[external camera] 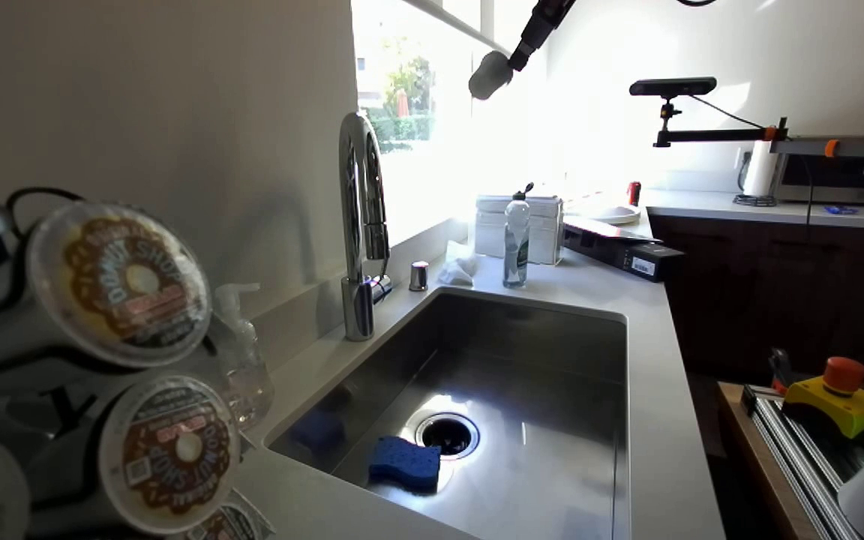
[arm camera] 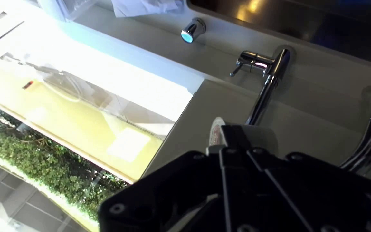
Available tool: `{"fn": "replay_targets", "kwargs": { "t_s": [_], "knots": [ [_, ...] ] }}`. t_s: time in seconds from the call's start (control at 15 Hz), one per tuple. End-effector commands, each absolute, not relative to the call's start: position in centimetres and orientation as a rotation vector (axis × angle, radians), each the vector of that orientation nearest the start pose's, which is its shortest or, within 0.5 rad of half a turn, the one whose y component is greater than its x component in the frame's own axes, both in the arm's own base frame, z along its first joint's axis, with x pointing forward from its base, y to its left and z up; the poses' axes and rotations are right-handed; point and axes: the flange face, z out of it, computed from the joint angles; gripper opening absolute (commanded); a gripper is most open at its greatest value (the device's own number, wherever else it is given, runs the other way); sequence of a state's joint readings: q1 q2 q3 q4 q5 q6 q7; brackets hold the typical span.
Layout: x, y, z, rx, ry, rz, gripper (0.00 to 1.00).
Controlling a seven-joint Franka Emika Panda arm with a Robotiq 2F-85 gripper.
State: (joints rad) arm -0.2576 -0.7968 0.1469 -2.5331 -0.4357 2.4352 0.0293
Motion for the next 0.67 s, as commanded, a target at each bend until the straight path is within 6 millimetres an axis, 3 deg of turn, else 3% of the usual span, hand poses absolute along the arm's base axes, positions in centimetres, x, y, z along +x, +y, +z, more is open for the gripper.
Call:
{"fn": "replay_targets", "kwargs": {
  "t_s": [0.0,0.6],
  "knots": [
    [34.3,-6.2,59.1,2.512,-0.021,0.773,0.00],
    [31.3,-14.7,56.2,2.566,-0.272,0.475,0.00]
  ]
}}
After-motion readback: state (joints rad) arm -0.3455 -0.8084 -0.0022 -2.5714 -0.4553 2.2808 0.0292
